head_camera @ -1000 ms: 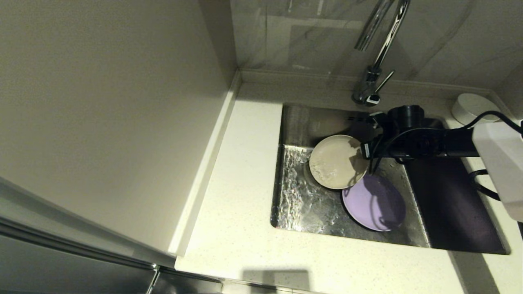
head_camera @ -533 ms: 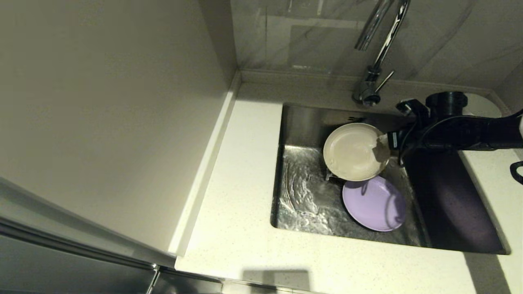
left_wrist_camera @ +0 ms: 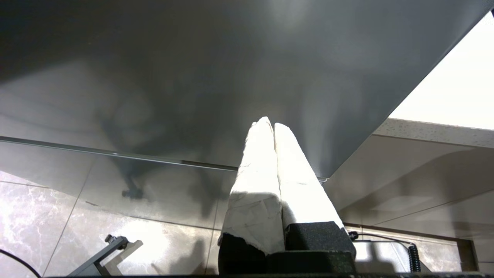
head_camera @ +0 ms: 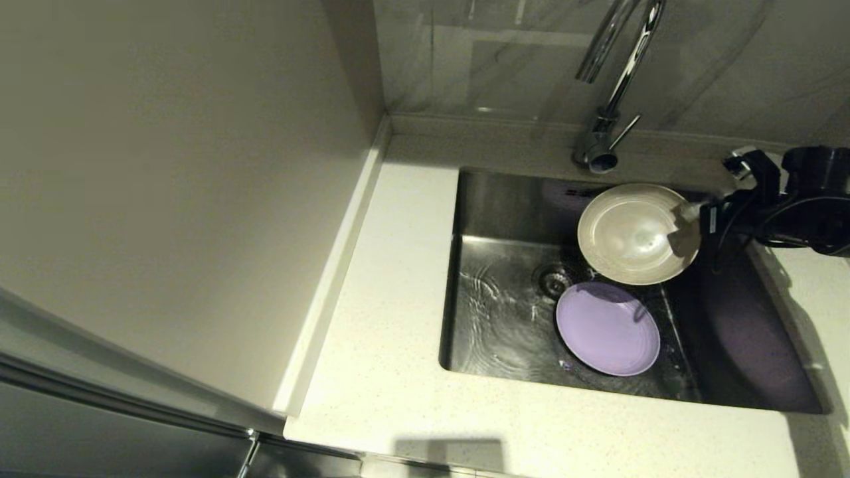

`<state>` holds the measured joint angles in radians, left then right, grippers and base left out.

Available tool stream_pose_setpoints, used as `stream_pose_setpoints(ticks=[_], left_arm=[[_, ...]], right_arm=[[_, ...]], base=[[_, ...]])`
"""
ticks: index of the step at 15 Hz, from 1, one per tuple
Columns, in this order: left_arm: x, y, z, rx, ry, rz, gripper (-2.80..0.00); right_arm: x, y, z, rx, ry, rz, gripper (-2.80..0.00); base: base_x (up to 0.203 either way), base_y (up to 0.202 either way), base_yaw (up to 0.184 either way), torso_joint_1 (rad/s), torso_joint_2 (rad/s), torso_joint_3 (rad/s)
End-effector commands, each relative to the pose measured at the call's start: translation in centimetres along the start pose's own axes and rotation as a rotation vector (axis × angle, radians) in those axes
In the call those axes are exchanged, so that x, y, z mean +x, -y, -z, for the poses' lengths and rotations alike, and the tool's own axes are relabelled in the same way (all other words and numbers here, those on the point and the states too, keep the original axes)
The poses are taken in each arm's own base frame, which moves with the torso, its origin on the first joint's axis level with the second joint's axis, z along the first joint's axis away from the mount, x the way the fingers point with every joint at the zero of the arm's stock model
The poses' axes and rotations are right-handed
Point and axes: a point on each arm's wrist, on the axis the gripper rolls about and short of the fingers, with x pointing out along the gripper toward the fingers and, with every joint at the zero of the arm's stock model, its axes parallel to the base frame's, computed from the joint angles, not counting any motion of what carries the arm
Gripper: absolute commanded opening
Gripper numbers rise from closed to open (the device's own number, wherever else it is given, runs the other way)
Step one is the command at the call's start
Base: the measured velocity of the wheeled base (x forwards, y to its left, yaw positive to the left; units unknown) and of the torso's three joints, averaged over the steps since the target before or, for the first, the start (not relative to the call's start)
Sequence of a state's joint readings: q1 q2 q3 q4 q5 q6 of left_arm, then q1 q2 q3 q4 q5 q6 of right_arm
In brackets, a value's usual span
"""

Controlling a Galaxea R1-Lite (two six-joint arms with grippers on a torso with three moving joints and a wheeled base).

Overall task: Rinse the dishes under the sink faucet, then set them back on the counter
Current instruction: Put a plate back to the table from the sink

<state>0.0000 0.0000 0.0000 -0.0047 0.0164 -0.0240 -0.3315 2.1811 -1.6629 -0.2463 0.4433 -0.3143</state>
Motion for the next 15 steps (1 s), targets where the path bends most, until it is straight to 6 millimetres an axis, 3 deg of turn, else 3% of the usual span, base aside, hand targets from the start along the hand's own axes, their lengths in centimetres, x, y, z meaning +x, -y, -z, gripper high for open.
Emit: stream_pose_setpoints(ticks=[1, 8, 12, 15], left_arm=[[0.0, 0.0, 0.0, -0.001, 0.001, 0.0, -2.8], [0.0, 0.0, 0.0, -0.001, 0.001, 0.0, -2.8], [0.0, 0.0, 0.0, -0.001, 0.001, 0.0, -2.8], [0.0, 0.0, 0.0, -0.001, 0.001, 0.0, -2.8]], right_arm=[[-2.1, 1.7, 0.3, -0.015, 0.003, 0.024, -2.8], [-7.7, 3.9, -2.3, -0.063, 0.117, 0.111, -2.8], [-12.6, 4.8, -4.7, -0.005, 0.362, 0.228, -2.8], [-16.8, 4.2, -6.9, 0.026, 0.583, 0.263, -2.8]], base=[[0.0, 0.0, 0.0, 0.0, 0.0, 0.0], [0.0, 0.0, 0.0, 0.0, 0.0, 0.0], [0.0, 0.0, 0.0, 0.0, 0.0, 0.0], [0.0, 0.0, 0.0, 0.0, 0.0, 0.0]])
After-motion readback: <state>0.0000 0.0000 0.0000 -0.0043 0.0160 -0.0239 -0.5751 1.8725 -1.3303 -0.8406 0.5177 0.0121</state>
